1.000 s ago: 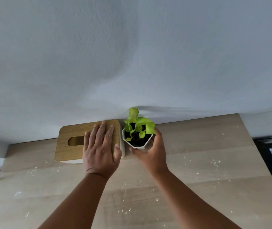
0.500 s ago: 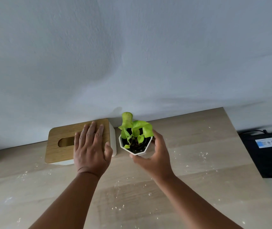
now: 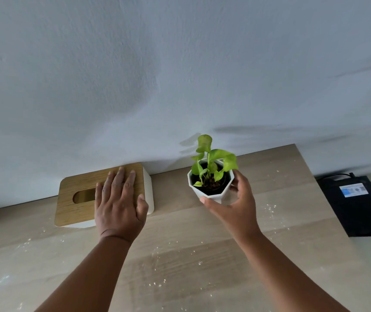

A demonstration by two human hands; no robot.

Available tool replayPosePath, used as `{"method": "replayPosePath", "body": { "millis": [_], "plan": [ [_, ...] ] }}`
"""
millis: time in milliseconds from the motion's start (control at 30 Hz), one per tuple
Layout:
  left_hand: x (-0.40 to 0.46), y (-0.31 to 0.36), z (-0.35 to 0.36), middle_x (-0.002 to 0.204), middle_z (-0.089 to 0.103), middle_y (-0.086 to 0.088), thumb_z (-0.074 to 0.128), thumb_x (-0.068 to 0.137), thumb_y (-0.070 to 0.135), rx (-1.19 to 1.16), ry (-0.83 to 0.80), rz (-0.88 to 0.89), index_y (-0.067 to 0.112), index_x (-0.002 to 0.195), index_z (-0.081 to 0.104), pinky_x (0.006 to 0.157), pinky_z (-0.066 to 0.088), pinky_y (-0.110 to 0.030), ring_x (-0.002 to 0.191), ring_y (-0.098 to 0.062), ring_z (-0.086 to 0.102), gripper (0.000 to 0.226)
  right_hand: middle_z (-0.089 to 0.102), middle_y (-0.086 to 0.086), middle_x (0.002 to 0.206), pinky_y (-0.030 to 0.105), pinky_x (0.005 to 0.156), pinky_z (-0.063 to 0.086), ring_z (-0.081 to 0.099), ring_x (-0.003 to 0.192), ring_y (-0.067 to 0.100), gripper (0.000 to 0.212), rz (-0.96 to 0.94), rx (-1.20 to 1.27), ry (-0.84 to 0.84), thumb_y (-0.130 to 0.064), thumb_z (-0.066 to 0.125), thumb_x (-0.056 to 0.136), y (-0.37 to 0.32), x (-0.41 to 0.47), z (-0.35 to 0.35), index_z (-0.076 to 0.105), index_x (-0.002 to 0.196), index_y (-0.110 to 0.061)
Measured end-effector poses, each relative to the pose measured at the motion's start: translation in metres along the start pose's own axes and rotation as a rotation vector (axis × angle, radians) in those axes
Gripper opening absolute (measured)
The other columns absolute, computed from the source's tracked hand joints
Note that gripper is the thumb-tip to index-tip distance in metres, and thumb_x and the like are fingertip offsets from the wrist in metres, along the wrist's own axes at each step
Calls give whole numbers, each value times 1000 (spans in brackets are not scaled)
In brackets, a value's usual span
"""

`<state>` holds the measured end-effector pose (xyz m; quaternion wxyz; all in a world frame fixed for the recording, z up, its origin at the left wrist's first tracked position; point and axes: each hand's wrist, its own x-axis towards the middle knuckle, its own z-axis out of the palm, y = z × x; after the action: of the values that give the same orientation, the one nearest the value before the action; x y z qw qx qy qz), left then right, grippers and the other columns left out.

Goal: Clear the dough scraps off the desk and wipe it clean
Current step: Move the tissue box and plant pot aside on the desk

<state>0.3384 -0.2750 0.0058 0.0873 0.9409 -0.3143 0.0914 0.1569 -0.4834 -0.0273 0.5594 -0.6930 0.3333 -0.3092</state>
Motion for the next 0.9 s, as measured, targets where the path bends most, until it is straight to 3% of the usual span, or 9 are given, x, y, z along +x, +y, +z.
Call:
{"method": "replayPosePath", "body": {
  "millis": [67,200,400,567,700,800,900],
  "plan": [
    [-1,0,0,160,43,-10,35,91,44,-2,-1,0,16,149,53,125,20,-56,151,-33,34,67,61,-9,133,21,86,58,65,117,9,89,5,-1,18,-30,98,61,0,3,-7,53,136,-43],
    [-1,0,0,161,43,-10,34,91,44,-1,-7,-1,16,149,52,126,19,-56,152,-33,33,67,62,-9,134,25,88,58,66,118,9,89,9,-2,60,-30,98,62,6,9,-19,53,138,-39],
    [-1,1,-1,160,44,-11,35,92,43,-5,7,0,15,148,54,125,20,-56,151,-34,34,66,64,-10,133,15,88,55,65,119,7,90,26,0,162,-29,99,61,14,25,-36,54,139,-37],
    [0,2,-1,159,45,-11,35,91,43,-6,11,3,14,148,54,125,20,-56,151,-35,35,66,64,-11,134,28,96,56,64,121,8,88,27,4,233,-24,99,65,17,38,-54,54,139,-40],
    [-1,2,-1,159,45,-12,35,91,44,-6,10,0,14,147,55,125,20,-56,151,-35,35,67,66,-11,131,28,98,57,66,118,5,83,32,19,298,-19,97,65,20,49,-67,57,135,-41],
    [-1,2,0,159,45,-12,35,91,43,-6,15,0,13,147,55,125,20,-56,151,-35,35,67,68,-9,130,37,101,57,67,119,8,82,43,26,328,-17,97,66,22,58,-78,58,135,-38],
    [-1,2,0,159,45,-12,35,91,43,-2,17,3,13,147,55,125,21,-57,151,-35,35,66,69,-12,129,37,100,57,67,118,5,82,67,34,370,-23,97,63,24,66,-89,58,130,-48]
  ]
}}
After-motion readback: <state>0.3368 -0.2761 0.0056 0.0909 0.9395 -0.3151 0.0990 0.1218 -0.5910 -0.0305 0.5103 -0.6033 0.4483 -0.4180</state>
